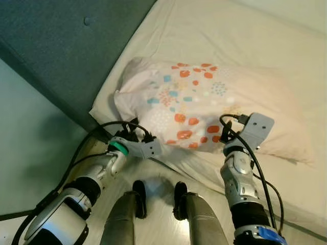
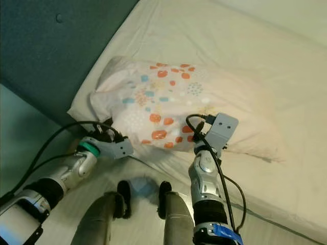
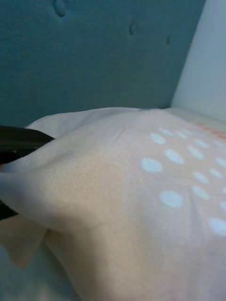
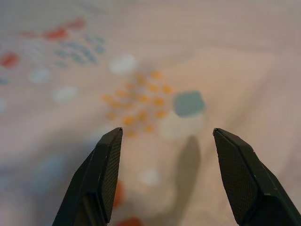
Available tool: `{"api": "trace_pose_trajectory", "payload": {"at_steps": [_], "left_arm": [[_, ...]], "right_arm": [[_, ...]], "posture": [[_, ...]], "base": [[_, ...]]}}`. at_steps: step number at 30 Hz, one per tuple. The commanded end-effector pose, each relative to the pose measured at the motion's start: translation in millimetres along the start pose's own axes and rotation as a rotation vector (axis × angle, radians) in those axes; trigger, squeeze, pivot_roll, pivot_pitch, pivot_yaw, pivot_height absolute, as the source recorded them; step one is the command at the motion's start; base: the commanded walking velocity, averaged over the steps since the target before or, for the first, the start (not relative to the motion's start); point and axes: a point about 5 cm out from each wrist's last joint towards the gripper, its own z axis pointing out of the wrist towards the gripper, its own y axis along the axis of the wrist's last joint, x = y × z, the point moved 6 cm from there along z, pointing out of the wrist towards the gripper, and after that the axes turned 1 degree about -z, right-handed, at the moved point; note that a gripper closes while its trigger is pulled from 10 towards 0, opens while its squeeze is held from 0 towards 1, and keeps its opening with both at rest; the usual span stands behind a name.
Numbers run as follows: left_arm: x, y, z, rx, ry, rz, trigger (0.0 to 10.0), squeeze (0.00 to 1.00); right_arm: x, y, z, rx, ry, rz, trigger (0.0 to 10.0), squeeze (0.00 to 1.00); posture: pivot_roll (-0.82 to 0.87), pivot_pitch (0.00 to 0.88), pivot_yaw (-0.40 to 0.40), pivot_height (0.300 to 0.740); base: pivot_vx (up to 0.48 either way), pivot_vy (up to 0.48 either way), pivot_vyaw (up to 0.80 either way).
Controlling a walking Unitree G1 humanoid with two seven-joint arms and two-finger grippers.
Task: Clean up the room
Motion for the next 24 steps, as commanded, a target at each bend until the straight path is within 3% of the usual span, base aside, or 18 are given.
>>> {"api": "trace_pose_trajectory", "payload": {"at_steps": [1, 5, 6, 7, 8, 9, 11, 12, 13, 14, 18, 19, 22, 23, 24], "left_arm": [[-0.9, 11, -0.8, -0.049, -0.01, -0.041, 0.0, 0.0], [0.3, 32, -0.6, -0.148, -0.06, -0.119, 0.0, 0.0], [-0.3, 37, 0.3, -0.16, -0.096, -0.168, 0.0, 0.0], [-0.3, 37, 0.3, -0.16, -0.096, -0.168, 0.0, 0.0], [3.2, 46, 2.5, -0.181, -0.139, -0.254, 0.0, 0.0], [3.2, 46, 2.5, -0.181, -0.139, -0.254, 0.0, 0.0], [19.3, 55, 10.4, -0.209, -0.132, -0.326, 0.0, 0.0], [19.3, 55, 10.4, -0.209, -0.132, -0.326, 0.0, 0.0], [27.0, 59, 13.7, -0.218, -0.123, -0.349, 0.0, 0.0], [36.6, 63, 19.3, -0.226, -0.12, -0.379, 10.0, 0.0], [45.5, 68, 24.0, -0.236, -0.123, -0.408, 10.0, 0.0], [55.8, 72, 29.6, -0.245, -0.112, -0.431, 10.0, 0.0], [62.8, 75, 32.5, -0.252, -0.106, -0.447, 10.0, 0.0], [78.8, 79, 41.0, -0.251, -0.087, -0.502, 10.0, 0.0], [78.8, 79, 41.0, -0.251, -0.087, -0.502, 10.0, 0.0]], "right_arm": [[4.9, 8, -1.5, -0.019, 0.026, 0.028, 10.0, 0.0], [46.7, 38, -11.1, -0.084, 0.195, 0.116, 10.0, 0.0], [59.6, 41, -18.3, -0.084, 0.24, 0.143, 10.0, 0.0], [59.6, 41, -18.3, -0.084, 0.24, 0.143, 10.0, 0.0], [79.9, 40, -32.0, -0.071, 0.316, 0.182, 10.0, 0.0], [79.9, 40, -32.0, -0.071, 0.316, 0.182, 10.0, 0.0], [105.3, 38, -52.9, -0.063, 0.439, 0.214, 10.0, 0.0], [105.3, 38, -52.9, -0.063, 0.439, 0.214, 10.0, 0.0], [115.6, 37, -62.6, -0.062, 0.496, 0.223, 10.0, 0.0], [131.3, 35, -78.1, -0.048, 0.596, 0.243, 10.0, 0.0], [145.6, 34, -94.2, -0.028, 0.694, 0.267, 10.0, 0.0], [153.9, 29, -106.1, -0.005, 0.762, 0.264, 10.0, 0.0], [158.0, 25, -113.7, 0.013, 0.804, 0.259, 10.0, 0.0], [159.0, 14, -121.8, 0.038, 0.847, 0.222, 10.0, 0.0], [159.0, 14, -121.8, 0.038, 0.847, 0.222, 10.0, 0.0]], "posture": [[-0.02, 0.321, 0.073, 0.74], [-0.02, 0.314, 0.073, 0.74], [-0.02, 0.311, 0.072, 0.74], [-0.02, 0.311, 0.072, 0.74], [-0.02, 0.308, 0.071, 0.74], [-0.02, 0.308, 0.071, 0.74], [-0.01, 0.306, 0.07, 0.74], [-0.01, 0.306, 0.07, 0.74], [-0.01, 0.306, 0.07, 0.74], [-0.01, 0.306, 0.07, 0.74], [-0.01, 0.306, 0.07, 0.74], [-0.01, 0.305, 0.07, 0.74], [-0.01, 0.305, 0.07, 0.74], [-0.01, 0.306, 0.069, 0.74], [-0.01, 0.306, 0.069, 0.74]], "base": [[0.0, 0.0, 0.0], [0.0, 0.0, 0.0], [0.0, 0.0, 0.0], [0.0, 0.0, 0.0], [0.0, 0.0, 0.0], [0.0, 0.0, 0.0], [0.0, 0.0, 0.0], [0.0, 0.0, 0.0], [0.0, 0.0, 0.0], [0.0, 0.0, 0.0], [0.0, 0.0, 0.0], [0.0, 0.0, 0.0], [0.0, 0.0, 0.0], [0.0, 0.0, 0.0], [0.0, 0.0, 0.0]]}}
